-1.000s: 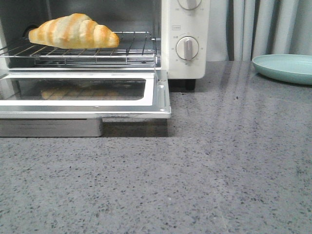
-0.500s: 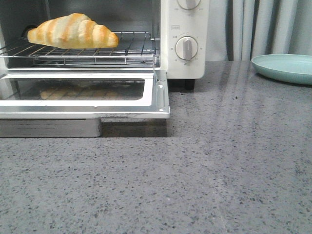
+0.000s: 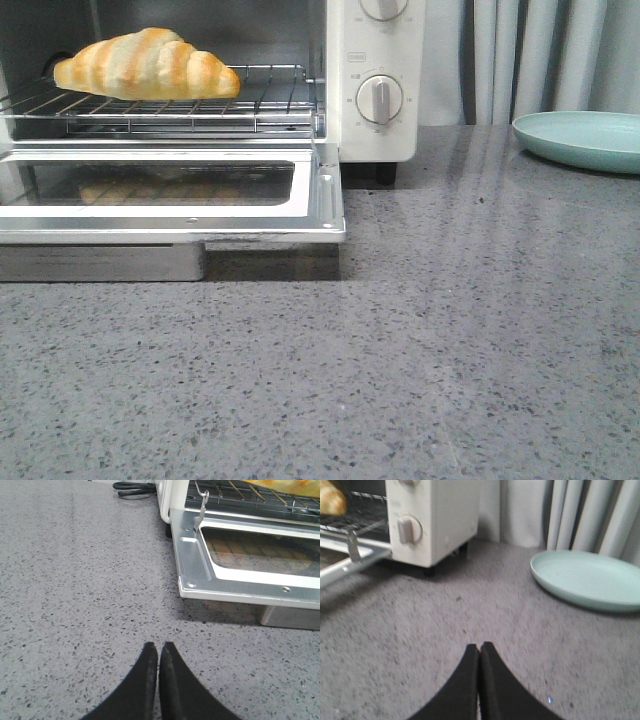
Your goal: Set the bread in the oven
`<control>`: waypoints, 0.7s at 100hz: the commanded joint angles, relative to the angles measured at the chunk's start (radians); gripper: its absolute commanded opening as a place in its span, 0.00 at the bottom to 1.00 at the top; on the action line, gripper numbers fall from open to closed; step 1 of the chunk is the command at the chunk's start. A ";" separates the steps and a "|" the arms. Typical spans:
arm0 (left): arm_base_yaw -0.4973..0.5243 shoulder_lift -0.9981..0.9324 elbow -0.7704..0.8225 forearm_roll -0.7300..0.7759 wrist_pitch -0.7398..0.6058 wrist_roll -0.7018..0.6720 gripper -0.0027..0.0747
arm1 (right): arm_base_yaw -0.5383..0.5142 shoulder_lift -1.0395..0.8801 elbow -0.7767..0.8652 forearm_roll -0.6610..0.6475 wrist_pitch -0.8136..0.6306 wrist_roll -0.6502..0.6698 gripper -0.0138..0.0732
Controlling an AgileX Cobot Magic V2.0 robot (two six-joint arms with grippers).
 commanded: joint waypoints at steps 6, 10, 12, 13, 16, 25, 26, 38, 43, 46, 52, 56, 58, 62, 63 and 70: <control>0.001 -0.032 0.024 -0.019 -0.039 -0.009 0.01 | -0.031 -0.051 0.030 0.015 -0.077 -0.014 0.08; 0.001 -0.032 0.024 -0.019 -0.039 -0.009 0.01 | -0.040 -0.071 0.047 0.015 -0.062 -0.014 0.08; 0.001 -0.032 0.024 -0.019 -0.039 -0.009 0.01 | -0.044 -0.084 0.049 0.015 -0.056 -0.014 0.08; 0.001 -0.032 0.024 -0.019 -0.039 -0.009 0.01 | -0.044 -0.088 0.049 0.015 -0.039 -0.014 0.08; 0.001 -0.030 0.024 -0.019 -0.039 -0.009 0.01 | -0.053 -0.108 0.049 0.015 0.011 -0.014 0.08; 0.001 -0.030 0.024 -0.019 -0.039 -0.009 0.01 | -0.073 -0.152 0.049 0.015 0.083 -0.014 0.08; 0.001 -0.030 0.024 -0.019 -0.039 -0.009 0.01 | -0.073 -0.159 0.049 0.015 0.089 -0.014 0.08; 0.001 -0.030 0.024 -0.019 -0.039 -0.009 0.01 | -0.075 -0.222 0.049 0.015 0.195 -0.014 0.08; 0.001 -0.030 0.024 -0.019 -0.039 -0.009 0.01 | -0.075 -0.254 0.049 0.015 0.256 -0.014 0.08; 0.001 -0.030 0.024 -0.019 -0.039 -0.009 0.01 | -0.075 -0.273 0.049 0.015 0.291 -0.014 0.08; 0.001 -0.030 0.024 -0.019 -0.039 -0.009 0.01 | -0.075 -0.268 0.049 0.015 0.320 -0.014 0.08; 0.001 -0.030 0.024 -0.019 -0.039 -0.009 0.01 | -0.077 -0.268 0.049 0.015 0.327 -0.014 0.08; 0.001 -0.030 0.024 -0.019 -0.039 -0.009 0.01 | -0.077 -0.268 0.049 0.015 0.334 -0.014 0.08; 0.001 -0.030 0.024 -0.019 -0.039 -0.009 0.01 | -0.077 -0.268 0.049 0.015 0.341 -0.014 0.08; 0.001 -0.030 0.024 -0.019 -0.039 -0.009 0.01 | -0.077 -0.268 0.049 0.015 0.341 -0.014 0.08; 0.001 -0.030 0.024 -0.019 -0.039 -0.009 0.01 | -0.077 -0.268 0.049 0.015 0.342 -0.014 0.08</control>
